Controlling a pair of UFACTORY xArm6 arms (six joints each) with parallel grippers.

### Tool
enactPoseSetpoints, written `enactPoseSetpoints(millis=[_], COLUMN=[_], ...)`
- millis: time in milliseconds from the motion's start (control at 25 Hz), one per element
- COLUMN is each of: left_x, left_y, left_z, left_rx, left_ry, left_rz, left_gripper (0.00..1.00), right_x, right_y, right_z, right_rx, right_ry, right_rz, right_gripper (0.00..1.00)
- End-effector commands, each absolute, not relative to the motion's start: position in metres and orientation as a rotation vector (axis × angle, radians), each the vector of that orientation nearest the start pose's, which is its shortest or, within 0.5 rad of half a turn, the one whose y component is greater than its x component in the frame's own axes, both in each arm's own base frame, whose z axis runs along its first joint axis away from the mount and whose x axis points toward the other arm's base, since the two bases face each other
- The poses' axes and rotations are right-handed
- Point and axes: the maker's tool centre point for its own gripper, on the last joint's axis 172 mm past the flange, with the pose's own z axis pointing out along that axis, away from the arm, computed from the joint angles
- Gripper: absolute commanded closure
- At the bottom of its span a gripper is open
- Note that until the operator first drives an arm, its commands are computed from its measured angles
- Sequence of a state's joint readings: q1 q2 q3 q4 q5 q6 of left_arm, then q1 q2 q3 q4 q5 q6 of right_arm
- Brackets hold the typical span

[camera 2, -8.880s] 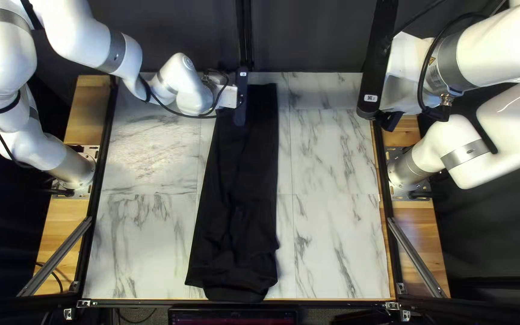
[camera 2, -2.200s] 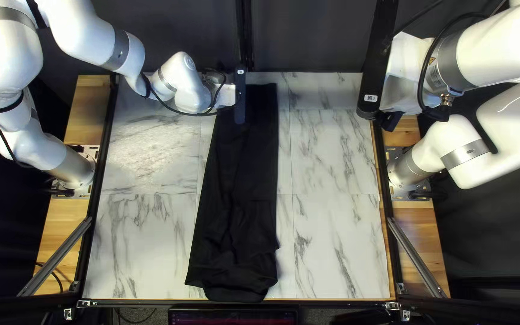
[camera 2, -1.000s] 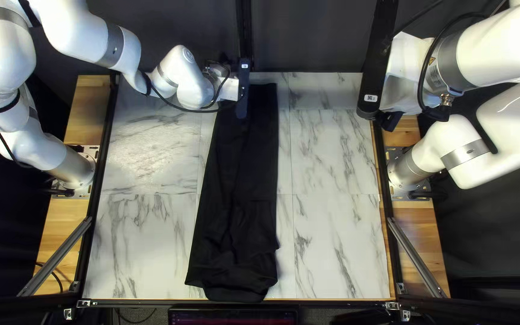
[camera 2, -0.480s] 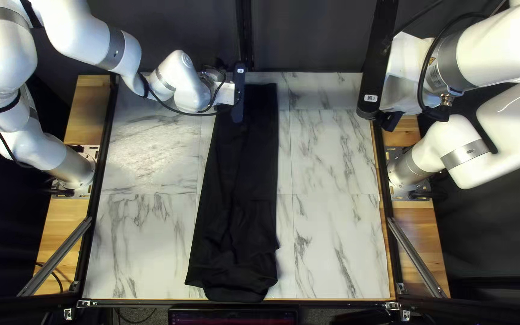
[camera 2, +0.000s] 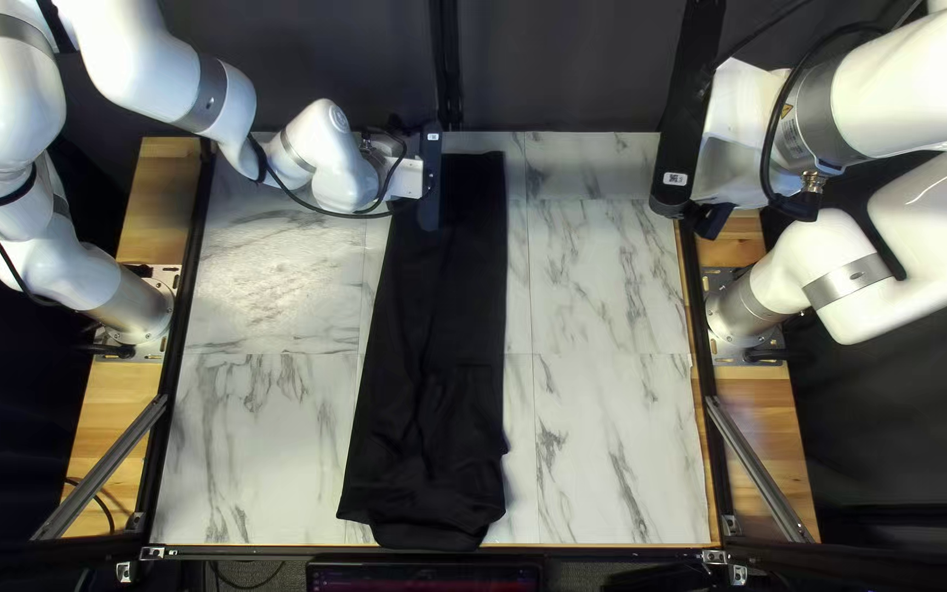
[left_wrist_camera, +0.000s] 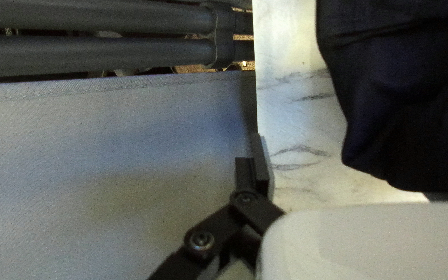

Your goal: Fold t-shirt

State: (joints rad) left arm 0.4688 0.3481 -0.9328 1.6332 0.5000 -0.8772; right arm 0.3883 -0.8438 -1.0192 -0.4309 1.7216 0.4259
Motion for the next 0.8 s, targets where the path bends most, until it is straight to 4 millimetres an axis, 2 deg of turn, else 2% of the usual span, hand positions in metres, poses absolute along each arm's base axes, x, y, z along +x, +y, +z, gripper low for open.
enactPoseSetpoints(millis=[40,320,800], left_x=[0.467,0.471,0.499], left_y=[0.31,0.321,0.327], left_z=[0.053,0.074,0.105], left_rx=[-2.378,-2.356,-2.323], left_ry=[0.159,0.177,0.241], left_rz=[-0.261,-0.247,-0.262], left_gripper=[0.0,0.0,0.0], right_x=[0.261,0.261,0.261], right_y=[-0.018,-0.018,-0.018], right_z=[0.438,0.438,0.438], right_rx=[-3.426,-3.426,-3.426], right_ry=[0.23,0.23,0.23], right_rz=[-0.514,-0.514,-0.514], right_gripper=[0.0,0.0,0.0])
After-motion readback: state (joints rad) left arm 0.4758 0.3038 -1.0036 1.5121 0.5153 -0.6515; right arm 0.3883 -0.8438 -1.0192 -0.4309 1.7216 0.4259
